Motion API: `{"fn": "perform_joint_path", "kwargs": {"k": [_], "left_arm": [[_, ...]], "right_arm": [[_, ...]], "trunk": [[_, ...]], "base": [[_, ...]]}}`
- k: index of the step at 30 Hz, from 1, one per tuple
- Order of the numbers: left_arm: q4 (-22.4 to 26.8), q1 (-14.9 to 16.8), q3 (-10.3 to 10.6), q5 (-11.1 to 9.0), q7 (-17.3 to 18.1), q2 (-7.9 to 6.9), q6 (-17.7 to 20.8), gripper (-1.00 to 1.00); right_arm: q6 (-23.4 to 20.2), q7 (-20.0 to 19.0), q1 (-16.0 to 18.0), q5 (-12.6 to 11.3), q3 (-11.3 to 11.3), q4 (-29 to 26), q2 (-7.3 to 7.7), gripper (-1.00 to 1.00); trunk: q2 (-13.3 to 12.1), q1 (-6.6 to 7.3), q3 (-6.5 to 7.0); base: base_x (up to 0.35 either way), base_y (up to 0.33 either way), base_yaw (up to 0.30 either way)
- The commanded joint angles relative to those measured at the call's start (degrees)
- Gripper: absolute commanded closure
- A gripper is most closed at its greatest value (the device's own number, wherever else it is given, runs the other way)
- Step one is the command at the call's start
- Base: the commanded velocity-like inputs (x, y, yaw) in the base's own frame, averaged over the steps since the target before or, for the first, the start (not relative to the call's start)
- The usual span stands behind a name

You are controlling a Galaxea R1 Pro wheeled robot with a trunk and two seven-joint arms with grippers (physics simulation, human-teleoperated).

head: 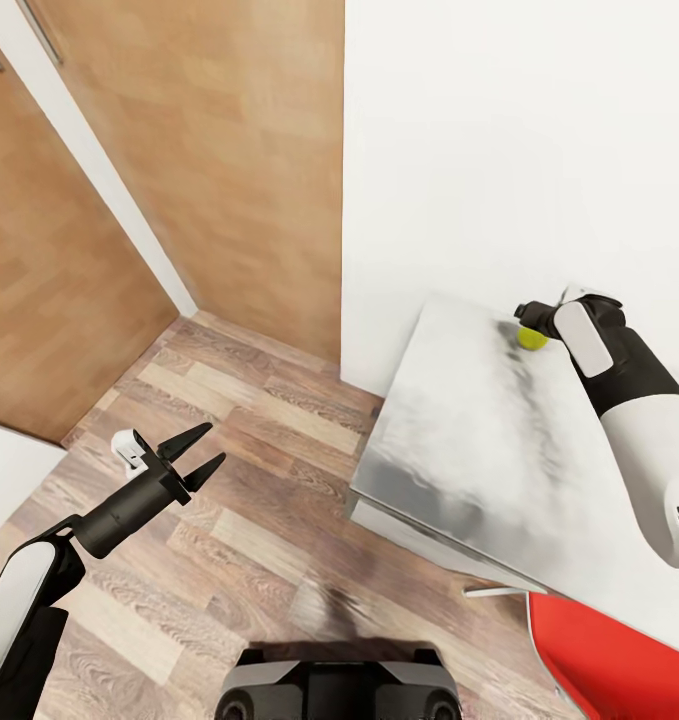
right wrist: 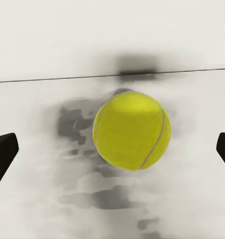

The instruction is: Put all the toys in the child's room - the three board games (two on the bed and one on the table), the two jigsaw puzzles on the table, and the tennis ball on the table - inside the toy box on the table in the child's room.

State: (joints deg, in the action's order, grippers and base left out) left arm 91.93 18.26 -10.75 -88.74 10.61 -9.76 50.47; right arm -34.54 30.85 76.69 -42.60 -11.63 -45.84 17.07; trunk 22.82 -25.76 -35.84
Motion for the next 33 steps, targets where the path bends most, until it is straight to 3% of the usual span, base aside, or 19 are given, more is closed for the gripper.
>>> {"fn": "perform_joint_path", "kwargs": {"k": [1, 22, 33], "left_arm": [[0.00, 0.03, -0.06, 0.23, 0.28, 0.00, 0.24, -1.00], [0.01, 0.10, -0.06, 0.25, 0.28, 0.01, 0.24, -1.00], [0.01, 0.11, -0.06, 0.29, 0.29, 0.00, 0.24, -1.00]], "right_arm": [[-0.03, 0.56, 0.12, -0.58, -0.34, -0.06, 0.24, -1.00], [0.17, 0.51, 1.02, -0.50, -0.48, -0.09, 1.01, -1.00], [2.06, -0.77, 1.08, 2.98, -0.56, -0.62, 0.87, -1.00]], "trunk": [[0.09, -0.03, -0.17], [0.09, -0.03, -2.14], [0.09, -0.03, -2.95]], "base": [[0.000, 0.000, 0.000], [0.000, 0.000, 0.000], [0.000, 0.000, 0.000]]}}
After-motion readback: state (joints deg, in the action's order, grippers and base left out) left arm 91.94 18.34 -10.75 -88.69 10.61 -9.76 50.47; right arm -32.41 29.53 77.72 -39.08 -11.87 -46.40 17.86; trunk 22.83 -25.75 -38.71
